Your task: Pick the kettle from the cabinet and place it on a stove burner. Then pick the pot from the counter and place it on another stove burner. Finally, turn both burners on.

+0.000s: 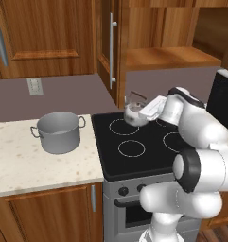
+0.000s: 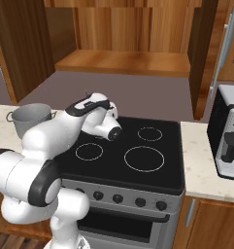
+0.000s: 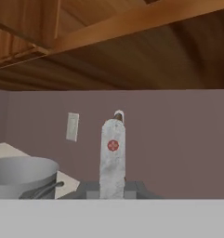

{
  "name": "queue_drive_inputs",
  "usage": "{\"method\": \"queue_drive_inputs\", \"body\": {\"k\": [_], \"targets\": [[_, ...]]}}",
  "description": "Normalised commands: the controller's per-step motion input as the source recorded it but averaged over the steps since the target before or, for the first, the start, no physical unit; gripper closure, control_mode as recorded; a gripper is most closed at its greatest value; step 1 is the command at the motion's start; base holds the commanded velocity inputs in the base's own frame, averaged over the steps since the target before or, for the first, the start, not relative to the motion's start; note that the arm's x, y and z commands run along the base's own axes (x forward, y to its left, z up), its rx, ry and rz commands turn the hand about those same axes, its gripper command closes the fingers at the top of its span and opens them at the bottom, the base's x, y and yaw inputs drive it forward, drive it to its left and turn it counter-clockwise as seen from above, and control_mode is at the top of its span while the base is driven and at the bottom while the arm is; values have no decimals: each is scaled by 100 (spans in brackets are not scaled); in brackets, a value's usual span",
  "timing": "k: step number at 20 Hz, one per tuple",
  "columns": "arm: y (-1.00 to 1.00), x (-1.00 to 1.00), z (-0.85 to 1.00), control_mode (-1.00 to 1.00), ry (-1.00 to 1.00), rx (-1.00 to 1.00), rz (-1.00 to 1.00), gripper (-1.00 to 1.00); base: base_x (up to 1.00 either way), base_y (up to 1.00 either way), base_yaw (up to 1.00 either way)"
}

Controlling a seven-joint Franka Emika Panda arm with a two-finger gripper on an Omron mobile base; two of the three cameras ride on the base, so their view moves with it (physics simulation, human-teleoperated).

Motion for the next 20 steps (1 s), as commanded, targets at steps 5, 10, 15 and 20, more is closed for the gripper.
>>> {"method": "queue_drive_inputs", "body": {"k": [5,10,15,20], "targets": [[5,19,-5,-100,0,-8,0,100,0,0,0],[3,21,-14,-100,0,-5,3,100,0,0,0],[0,9,-9,-100,0,-1,2,100,0,0,0],[3,13,-3,-100,0,0,0,100,0,0,0]]}}
